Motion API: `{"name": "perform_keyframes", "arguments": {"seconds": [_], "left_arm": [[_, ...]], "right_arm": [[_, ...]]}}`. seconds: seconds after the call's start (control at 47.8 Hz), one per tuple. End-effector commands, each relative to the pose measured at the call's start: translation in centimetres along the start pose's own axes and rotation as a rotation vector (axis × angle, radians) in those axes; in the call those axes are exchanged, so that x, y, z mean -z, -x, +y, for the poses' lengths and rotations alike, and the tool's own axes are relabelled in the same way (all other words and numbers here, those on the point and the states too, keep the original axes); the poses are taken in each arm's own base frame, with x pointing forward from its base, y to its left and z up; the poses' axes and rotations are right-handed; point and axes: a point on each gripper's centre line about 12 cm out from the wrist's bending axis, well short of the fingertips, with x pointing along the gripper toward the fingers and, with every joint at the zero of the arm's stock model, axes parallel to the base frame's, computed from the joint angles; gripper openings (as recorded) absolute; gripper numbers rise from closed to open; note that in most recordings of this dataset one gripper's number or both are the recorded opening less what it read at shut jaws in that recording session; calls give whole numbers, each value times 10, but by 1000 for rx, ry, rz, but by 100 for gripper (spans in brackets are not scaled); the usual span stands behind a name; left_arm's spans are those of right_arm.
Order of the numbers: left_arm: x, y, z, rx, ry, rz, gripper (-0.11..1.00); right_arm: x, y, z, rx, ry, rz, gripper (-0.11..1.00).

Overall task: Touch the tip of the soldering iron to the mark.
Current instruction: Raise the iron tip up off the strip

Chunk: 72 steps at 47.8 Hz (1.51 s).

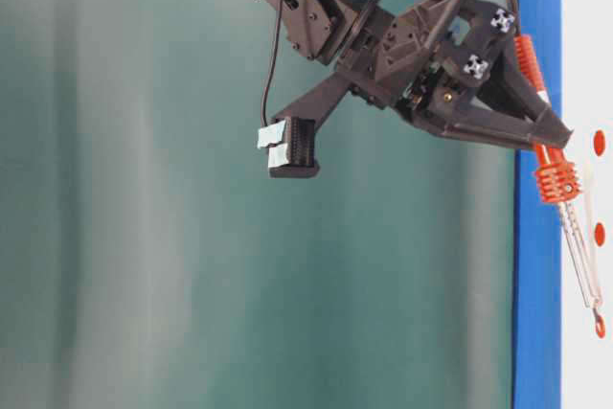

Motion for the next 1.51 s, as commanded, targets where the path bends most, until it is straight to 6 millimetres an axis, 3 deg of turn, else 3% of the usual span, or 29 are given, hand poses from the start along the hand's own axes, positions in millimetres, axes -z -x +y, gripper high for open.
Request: {"name": "perform_keyframes", "arguments": {"seconds": [0.0,0.272,0.711,0.857,1.129,1.485], "left_arm": [[-4,-1,0,3,-3,-15,0],[-4,-1,0,2,-1,-14,0],[-6,-1,0,2,2,-23,0],[-5,-1,0,2,3,-21,0],[-6,-1,0,2,3,-29,0],[-6,-1,0,2,5,-29,0]], "right_arm": [[-13,6,0,7,7,-41,6],[-20,14,0,8,9,-64,6],[-64,89,2,7,42,-220,6],[-70,98,3,13,63,-234,6],[-65,100,2,16,61,-228,6],[-22,127,-1,40,21,-218,6]]}}
